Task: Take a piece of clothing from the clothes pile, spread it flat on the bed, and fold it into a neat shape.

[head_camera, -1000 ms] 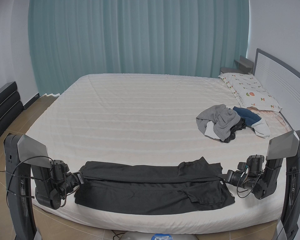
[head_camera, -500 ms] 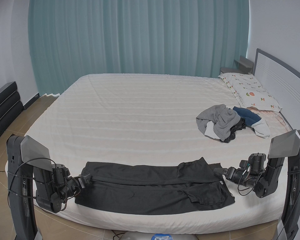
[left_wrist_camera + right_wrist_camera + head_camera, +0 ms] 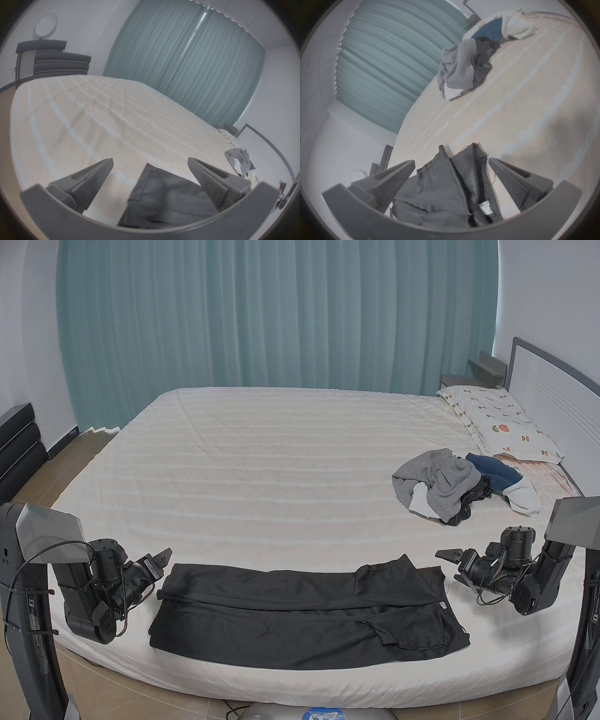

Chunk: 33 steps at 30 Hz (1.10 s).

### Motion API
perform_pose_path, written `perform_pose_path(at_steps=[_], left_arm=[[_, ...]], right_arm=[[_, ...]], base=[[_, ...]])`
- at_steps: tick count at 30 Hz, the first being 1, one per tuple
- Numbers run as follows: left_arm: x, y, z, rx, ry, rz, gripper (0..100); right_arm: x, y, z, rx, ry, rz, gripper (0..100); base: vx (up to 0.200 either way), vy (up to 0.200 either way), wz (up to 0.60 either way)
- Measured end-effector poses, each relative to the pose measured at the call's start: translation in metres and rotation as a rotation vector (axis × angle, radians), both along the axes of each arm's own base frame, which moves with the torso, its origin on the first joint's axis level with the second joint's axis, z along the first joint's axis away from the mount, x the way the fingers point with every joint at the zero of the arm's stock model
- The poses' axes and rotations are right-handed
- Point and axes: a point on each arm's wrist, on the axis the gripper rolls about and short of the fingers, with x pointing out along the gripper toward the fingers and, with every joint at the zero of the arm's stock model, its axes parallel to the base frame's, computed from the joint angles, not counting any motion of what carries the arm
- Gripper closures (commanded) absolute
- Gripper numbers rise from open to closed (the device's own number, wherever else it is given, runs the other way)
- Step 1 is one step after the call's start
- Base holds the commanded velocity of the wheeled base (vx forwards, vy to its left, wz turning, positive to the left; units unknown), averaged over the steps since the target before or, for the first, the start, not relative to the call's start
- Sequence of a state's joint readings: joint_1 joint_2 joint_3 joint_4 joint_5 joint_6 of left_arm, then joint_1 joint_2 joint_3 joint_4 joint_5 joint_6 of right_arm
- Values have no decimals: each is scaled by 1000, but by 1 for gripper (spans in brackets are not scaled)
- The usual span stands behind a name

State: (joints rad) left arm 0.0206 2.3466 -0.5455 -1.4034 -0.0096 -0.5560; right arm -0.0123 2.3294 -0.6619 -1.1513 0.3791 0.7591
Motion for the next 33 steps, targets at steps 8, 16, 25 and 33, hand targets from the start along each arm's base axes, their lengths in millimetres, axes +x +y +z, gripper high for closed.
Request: perform_pose_path(at_steps=[8,16,25,33], left_arm=[[35,-6,-2,-107,148,23,0],[65,-11,0,-195,197,46,0],[71,-17,-6,-194,231,34,0],[68,-26,-9,-183,247,11,100]], right_arm=[[16,2,4,53,26,-26,0],[26,0,-4,67,43,-53,0],[28,2,-12,47,56,-81,0],[27,8,-13,38,59,-80,0]], base=[[0,0,0],[0,0,0],[0,0,0],[0,0,0]])
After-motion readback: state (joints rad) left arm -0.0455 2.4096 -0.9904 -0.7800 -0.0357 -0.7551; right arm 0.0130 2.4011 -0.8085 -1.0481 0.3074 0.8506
